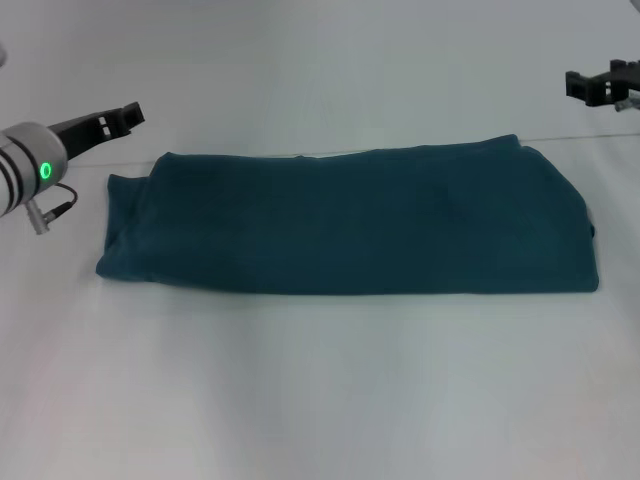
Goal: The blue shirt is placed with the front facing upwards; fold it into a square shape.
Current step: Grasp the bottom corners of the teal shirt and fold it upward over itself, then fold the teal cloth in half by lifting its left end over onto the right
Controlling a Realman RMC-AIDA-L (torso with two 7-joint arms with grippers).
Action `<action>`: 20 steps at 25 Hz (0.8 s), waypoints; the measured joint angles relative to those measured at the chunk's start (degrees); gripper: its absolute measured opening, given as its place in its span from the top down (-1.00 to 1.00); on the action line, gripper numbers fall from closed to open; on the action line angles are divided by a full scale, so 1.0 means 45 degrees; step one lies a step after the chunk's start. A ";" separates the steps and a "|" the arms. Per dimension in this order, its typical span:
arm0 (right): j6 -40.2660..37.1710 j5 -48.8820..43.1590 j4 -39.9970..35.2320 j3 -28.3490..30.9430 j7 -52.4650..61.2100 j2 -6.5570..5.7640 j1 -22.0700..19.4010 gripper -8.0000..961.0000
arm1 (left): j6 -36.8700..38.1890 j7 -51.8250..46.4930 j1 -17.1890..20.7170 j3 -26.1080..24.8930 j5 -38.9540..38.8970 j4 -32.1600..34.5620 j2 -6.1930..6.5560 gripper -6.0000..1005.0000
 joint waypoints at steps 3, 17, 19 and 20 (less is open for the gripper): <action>-0.1054 0.0169 -0.0192 0.0056 0.0261 -0.0106 -0.0396 -0.47 | 0.0666 -0.0099 0.0246 -0.0036 -0.0001 0.0122 0.0059 0.02; -0.6264 0.0218 -0.2091 0.0063 0.3993 -0.0154 -0.2597 -0.75 | 0.1758 0.0046 0.1733 0.0242 0.0008 0.0642 -0.0036 -0.86; -0.6922 0.0173 -0.2291 0.0048 0.4681 -0.0240 -0.2909 -0.75 | 0.1759 0.0080 0.2010 0.0664 0.0012 0.0808 -0.0029 -0.86; -0.7215 0.0167 -0.2319 0.0047 0.4962 -0.0298 -0.3027 -0.75 | 0.1764 0.0091 0.2110 0.0837 0.0014 0.0852 -0.0024 -0.86</action>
